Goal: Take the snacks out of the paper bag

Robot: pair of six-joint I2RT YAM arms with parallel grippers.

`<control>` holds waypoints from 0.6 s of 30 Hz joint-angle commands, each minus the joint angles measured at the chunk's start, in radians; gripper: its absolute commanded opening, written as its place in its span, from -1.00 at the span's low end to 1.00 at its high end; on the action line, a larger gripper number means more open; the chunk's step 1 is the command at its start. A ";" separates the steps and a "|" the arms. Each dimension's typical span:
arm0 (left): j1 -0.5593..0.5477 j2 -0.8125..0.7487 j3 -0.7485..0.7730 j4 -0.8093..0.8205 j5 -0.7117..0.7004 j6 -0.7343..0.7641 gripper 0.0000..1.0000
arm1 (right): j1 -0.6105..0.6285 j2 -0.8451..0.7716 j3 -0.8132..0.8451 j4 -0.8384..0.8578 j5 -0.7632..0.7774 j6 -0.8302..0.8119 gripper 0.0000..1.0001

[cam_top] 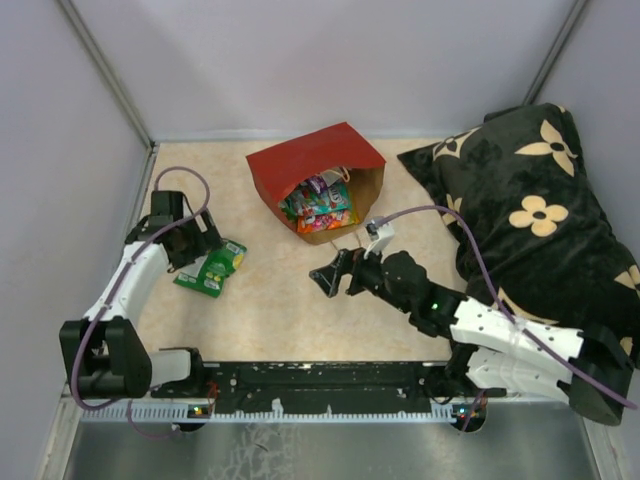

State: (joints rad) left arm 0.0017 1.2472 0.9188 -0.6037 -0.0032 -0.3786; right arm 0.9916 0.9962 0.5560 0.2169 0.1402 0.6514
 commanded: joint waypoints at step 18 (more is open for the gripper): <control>-0.274 0.218 -0.306 0.368 -0.187 -0.344 0.71 | -0.011 -0.008 0.024 0.062 -0.062 0.124 0.98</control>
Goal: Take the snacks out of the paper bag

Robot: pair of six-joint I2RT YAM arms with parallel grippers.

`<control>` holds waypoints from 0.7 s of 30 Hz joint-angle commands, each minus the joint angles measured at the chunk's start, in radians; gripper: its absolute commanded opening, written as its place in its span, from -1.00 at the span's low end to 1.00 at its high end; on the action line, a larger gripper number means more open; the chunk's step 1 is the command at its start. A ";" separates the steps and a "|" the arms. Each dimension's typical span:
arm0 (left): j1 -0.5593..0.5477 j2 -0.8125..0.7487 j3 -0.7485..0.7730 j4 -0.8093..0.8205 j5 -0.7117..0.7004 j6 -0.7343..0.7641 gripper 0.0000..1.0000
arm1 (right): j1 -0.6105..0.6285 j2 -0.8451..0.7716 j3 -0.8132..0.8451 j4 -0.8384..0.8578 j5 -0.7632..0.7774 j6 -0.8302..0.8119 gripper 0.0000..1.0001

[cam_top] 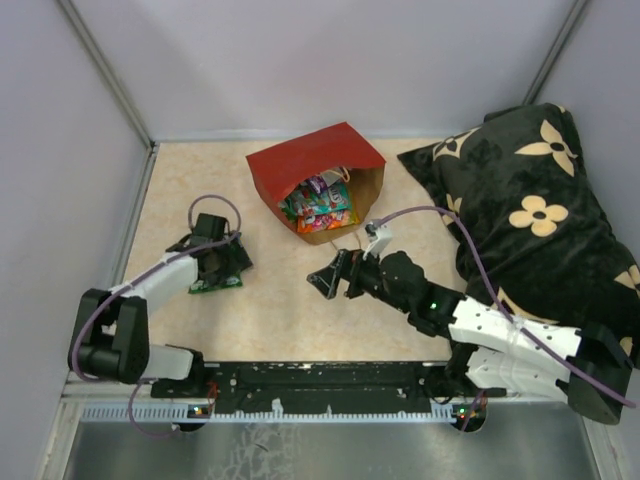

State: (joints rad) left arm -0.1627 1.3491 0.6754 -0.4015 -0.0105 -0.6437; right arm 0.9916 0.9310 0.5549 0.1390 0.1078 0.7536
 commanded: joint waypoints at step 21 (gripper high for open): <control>0.085 0.248 0.456 -0.085 -0.208 0.149 0.86 | -0.074 0.037 0.119 -0.225 -0.026 -0.181 0.99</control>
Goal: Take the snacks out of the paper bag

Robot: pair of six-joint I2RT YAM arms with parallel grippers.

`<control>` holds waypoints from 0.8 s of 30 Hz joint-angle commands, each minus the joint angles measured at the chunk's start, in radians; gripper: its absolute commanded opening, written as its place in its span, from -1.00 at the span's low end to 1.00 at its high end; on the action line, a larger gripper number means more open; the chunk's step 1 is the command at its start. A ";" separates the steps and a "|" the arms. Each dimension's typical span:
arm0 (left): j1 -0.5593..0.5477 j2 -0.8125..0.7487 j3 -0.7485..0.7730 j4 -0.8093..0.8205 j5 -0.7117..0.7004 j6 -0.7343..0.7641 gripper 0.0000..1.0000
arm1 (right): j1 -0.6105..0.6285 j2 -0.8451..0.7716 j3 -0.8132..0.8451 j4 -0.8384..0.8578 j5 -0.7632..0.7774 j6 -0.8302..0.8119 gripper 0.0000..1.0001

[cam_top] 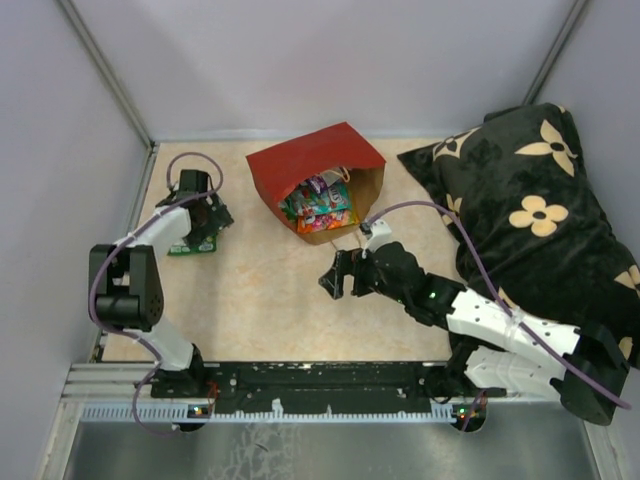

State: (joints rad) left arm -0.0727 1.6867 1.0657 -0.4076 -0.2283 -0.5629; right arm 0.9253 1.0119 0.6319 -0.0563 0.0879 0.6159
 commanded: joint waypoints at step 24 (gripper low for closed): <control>0.141 0.174 0.188 -0.058 0.149 0.110 0.67 | -0.008 -0.122 0.040 -0.097 -0.117 -0.053 0.98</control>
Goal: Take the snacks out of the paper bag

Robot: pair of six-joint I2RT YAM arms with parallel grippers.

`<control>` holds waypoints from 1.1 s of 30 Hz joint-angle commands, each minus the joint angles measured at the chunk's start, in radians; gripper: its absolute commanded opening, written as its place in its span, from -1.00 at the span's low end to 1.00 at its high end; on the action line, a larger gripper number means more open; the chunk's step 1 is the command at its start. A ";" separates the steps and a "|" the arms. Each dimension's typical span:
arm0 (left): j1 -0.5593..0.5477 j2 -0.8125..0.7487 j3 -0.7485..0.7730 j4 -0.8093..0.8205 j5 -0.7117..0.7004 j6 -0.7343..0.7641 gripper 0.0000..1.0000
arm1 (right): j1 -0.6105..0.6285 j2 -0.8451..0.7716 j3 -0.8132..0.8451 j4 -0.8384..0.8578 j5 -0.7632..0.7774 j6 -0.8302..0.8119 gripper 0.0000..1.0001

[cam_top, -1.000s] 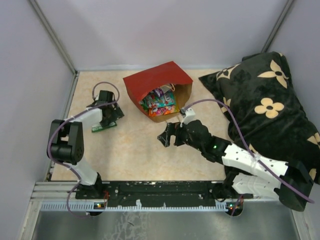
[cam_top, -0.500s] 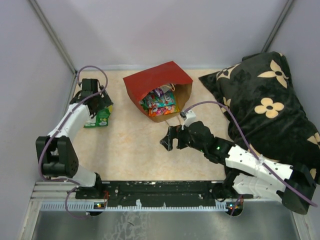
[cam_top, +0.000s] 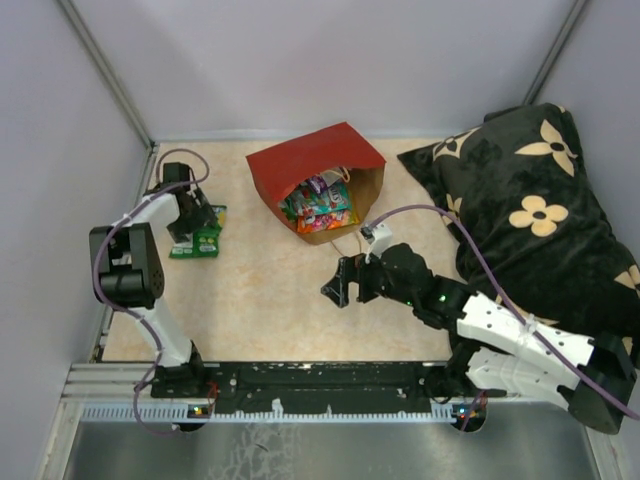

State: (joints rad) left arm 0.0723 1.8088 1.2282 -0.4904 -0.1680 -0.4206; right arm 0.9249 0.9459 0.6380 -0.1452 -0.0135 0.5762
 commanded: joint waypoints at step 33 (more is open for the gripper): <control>0.132 0.621 0.870 -0.088 0.033 0.095 0.78 | -0.027 0.115 0.045 0.036 -0.069 -0.116 0.98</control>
State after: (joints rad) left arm 0.1764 2.3981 2.0769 -0.5808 -0.1768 -0.3988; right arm 0.9108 1.0363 0.6376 -0.1791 -0.0395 0.4931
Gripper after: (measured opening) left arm 0.880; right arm 0.991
